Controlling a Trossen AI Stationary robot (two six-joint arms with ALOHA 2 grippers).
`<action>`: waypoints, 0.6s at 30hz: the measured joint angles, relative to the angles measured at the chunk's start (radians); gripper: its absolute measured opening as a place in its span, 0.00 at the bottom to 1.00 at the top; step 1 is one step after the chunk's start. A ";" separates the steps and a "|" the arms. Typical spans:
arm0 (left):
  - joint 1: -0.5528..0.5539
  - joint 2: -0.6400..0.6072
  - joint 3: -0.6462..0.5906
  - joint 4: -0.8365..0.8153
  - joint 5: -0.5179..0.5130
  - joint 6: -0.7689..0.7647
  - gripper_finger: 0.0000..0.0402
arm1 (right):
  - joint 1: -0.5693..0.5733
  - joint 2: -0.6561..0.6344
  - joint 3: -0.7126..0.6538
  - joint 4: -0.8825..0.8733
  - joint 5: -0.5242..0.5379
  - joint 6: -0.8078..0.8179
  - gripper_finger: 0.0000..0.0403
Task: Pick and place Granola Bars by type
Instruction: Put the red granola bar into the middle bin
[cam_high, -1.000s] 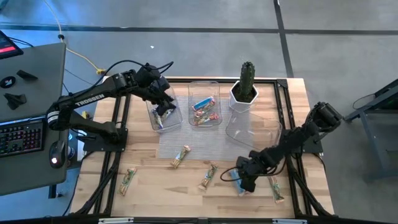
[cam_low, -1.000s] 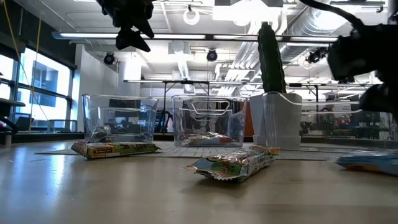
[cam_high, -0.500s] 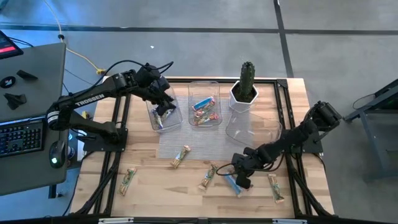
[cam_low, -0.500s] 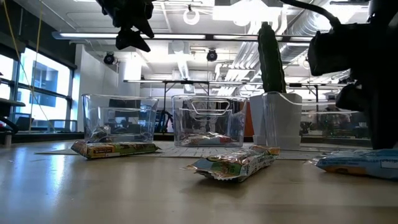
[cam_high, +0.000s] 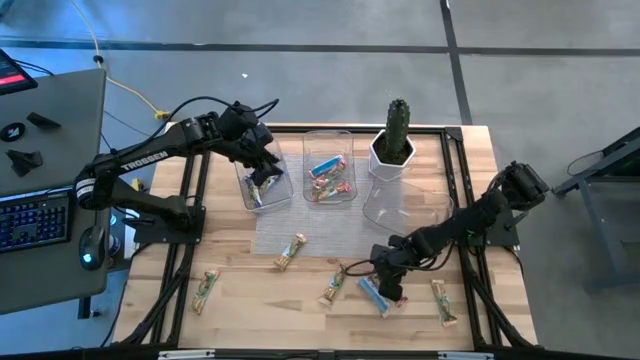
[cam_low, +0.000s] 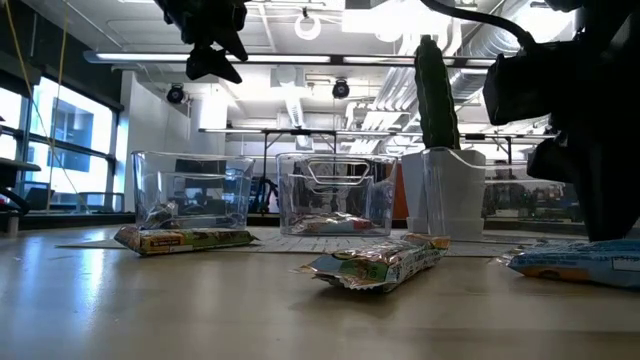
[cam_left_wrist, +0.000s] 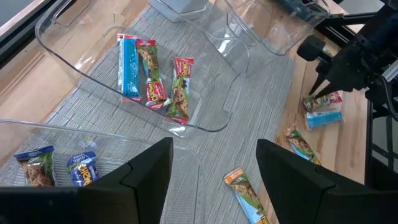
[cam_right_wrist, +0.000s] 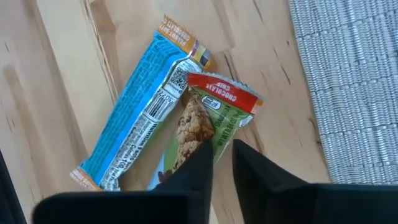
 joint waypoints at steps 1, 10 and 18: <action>0.000 0.000 0.000 0.000 0.000 0.000 0.57 | 0.000 0.000 0.000 -0.004 -0.004 -0.002 0.14; 0.000 0.000 0.000 -0.001 0.000 0.000 0.57 | 0.021 0.000 0.001 0.007 0.000 0.024 0.40; 0.000 0.000 0.000 -0.001 0.000 0.016 0.57 | 0.115 0.008 0.001 0.027 0.079 0.074 0.52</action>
